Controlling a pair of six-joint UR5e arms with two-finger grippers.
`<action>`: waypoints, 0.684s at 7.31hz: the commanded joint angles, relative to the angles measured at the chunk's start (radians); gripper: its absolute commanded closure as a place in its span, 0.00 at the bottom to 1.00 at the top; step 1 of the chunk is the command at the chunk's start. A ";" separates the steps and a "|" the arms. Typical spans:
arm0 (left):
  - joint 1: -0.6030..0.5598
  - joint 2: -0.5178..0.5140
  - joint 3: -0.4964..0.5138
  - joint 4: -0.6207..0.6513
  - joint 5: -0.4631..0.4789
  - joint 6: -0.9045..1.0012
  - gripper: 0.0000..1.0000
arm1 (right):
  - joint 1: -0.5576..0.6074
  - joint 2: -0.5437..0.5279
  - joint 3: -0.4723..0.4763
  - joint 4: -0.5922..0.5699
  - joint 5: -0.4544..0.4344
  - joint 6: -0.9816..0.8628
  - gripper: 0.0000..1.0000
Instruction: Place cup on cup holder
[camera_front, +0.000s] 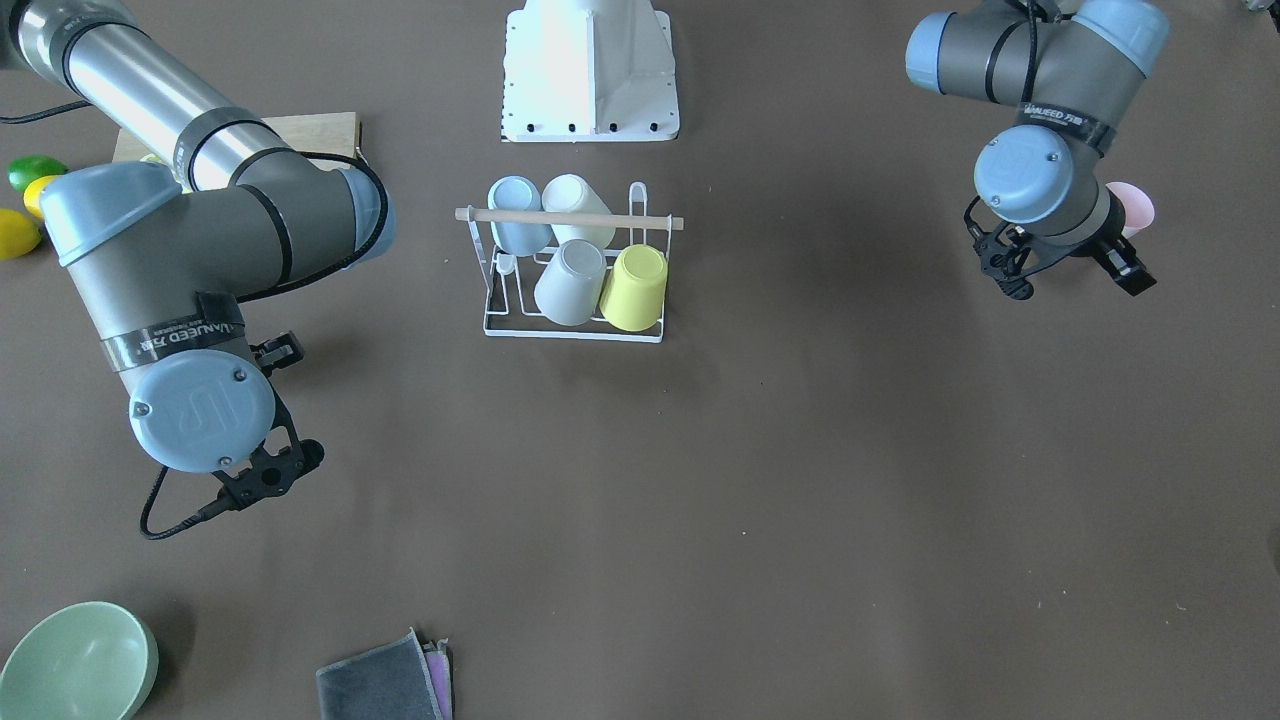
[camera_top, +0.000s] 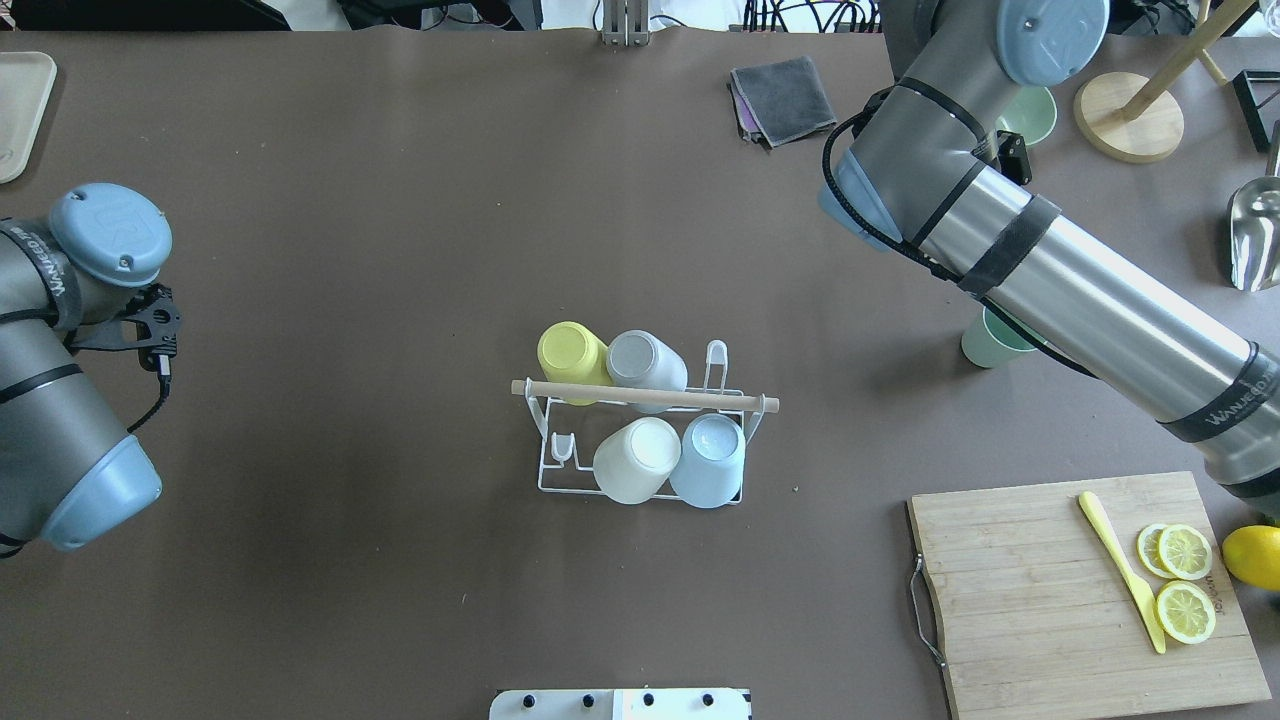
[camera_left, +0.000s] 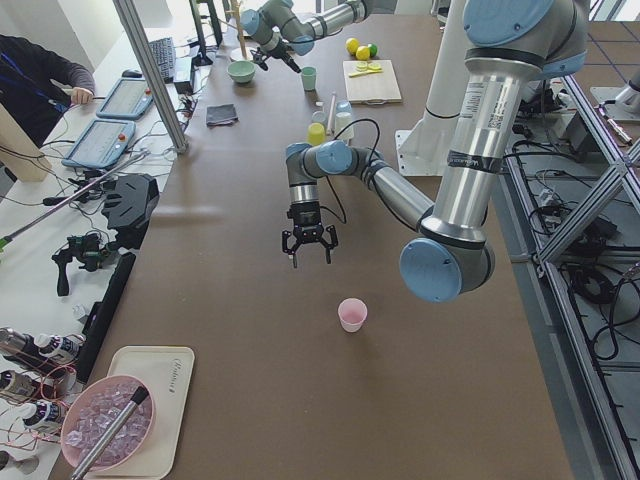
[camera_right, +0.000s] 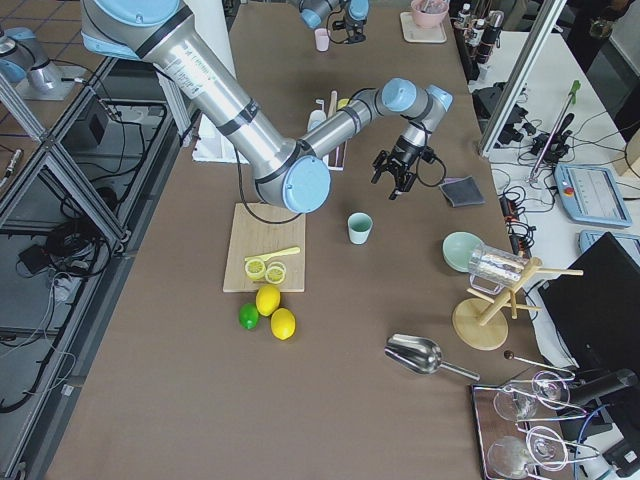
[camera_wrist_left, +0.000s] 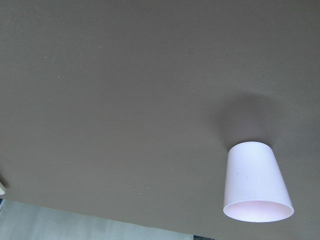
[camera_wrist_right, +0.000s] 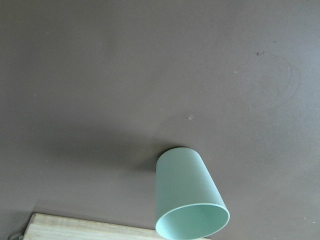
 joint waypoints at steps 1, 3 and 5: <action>0.069 0.047 0.006 0.003 -0.010 -0.029 0.02 | -0.036 0.081 -0.131 -0.027 -0.098 -0.046 0.03; 0.100 0.073 0.050 -0.008 -0.007 -0.031 0.02 | -0.054 0.084 -0.188 -0.025 -0.158 -0.146 0.01; 0.126 0.084 0.076 -0.008 -0.008 -0.088 0.02 | -0.073 0.084 -0.249 -0.019 -0.168 -0.203 0.01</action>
